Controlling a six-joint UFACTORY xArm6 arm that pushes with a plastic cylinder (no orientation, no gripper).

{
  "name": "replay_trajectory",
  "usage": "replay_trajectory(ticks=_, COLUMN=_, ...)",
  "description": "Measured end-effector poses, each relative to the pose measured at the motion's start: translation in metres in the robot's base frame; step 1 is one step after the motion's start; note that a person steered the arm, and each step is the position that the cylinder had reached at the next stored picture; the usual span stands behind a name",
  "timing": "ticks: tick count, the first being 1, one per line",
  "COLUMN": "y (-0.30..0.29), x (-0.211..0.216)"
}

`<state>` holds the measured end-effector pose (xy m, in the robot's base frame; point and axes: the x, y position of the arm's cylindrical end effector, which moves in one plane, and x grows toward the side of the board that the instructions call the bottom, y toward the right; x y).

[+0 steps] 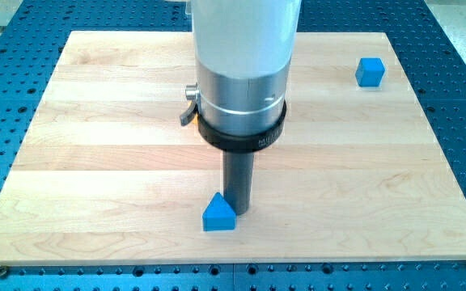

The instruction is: Push the blue cube towards the bottom

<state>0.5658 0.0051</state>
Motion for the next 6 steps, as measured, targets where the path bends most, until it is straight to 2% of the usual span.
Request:
replay_trajectory(ticks=1, y=0.051, x=-0.029)
replay_trajectory(ticks=2, y=0.176, x=-0.086)
replay_trajectory(ticks=3, y=0.275, x=-0.151)
replay_trajectory(ticks=4, y=0.293, x=-0.233)
replay_trajectory(ticks=5, y=0.261, x=-0.281)
replay_trajectory(ticks=6, y=0.169, x=-0.247)
